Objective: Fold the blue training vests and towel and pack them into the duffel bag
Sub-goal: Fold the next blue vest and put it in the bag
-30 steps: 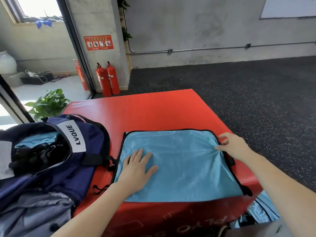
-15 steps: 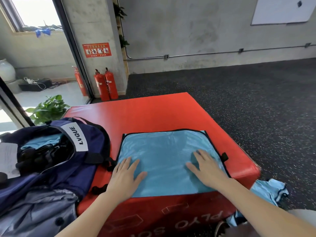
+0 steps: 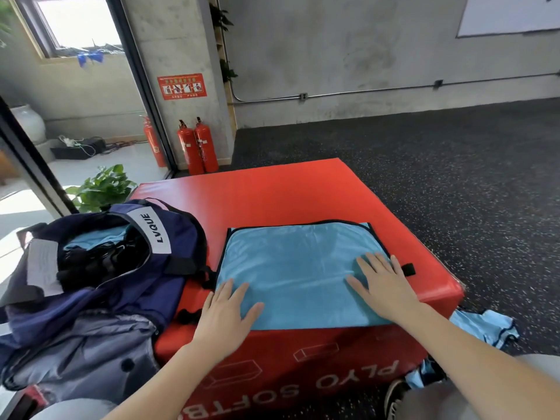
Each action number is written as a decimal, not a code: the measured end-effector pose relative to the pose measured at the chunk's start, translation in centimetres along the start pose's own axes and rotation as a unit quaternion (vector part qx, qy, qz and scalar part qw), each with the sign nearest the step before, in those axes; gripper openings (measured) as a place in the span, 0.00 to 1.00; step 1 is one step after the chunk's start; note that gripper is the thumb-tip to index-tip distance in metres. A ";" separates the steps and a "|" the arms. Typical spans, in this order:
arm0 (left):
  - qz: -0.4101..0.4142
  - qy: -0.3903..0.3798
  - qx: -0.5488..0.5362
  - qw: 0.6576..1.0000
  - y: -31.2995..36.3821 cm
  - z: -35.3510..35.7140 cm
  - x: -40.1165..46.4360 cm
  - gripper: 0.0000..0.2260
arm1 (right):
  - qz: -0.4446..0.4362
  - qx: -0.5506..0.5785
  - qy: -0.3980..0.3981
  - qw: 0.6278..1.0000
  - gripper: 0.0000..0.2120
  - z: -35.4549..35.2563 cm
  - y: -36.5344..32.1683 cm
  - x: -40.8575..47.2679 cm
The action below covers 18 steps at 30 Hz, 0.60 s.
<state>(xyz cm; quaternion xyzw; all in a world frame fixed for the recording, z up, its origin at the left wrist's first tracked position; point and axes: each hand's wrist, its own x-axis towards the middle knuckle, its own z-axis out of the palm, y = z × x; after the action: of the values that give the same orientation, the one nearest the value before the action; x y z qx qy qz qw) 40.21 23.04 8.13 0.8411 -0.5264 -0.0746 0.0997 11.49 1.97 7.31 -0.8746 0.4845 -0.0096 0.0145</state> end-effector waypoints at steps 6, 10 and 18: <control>-0.062 0.028 0.044 0.997 2.0 0.3 -4.7 0.32 | -0.042 0.018 -0.011 0.999 0.51 0.2 -1.3 -0.5; -0.064 0.015 0.033 0.997 2.9 1.2 -6.5 0.36 | -0.047 0.028 -0.024 0.998 0.48 0.0 -1.8 -0.4; -0.030 0.025 0.047 0.998 1.9 1.7 -4.7 0.47 | -0.052 0.042 -0.034 0.997 0.47 -0.2 -2.4 0.7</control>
<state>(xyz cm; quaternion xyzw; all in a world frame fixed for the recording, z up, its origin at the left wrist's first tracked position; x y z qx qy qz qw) 36.13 26.34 7.01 0.8620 -0.5010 -0.0315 0.0711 13.88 2.58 7.58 -0.8971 0.4367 -0.0008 0.0669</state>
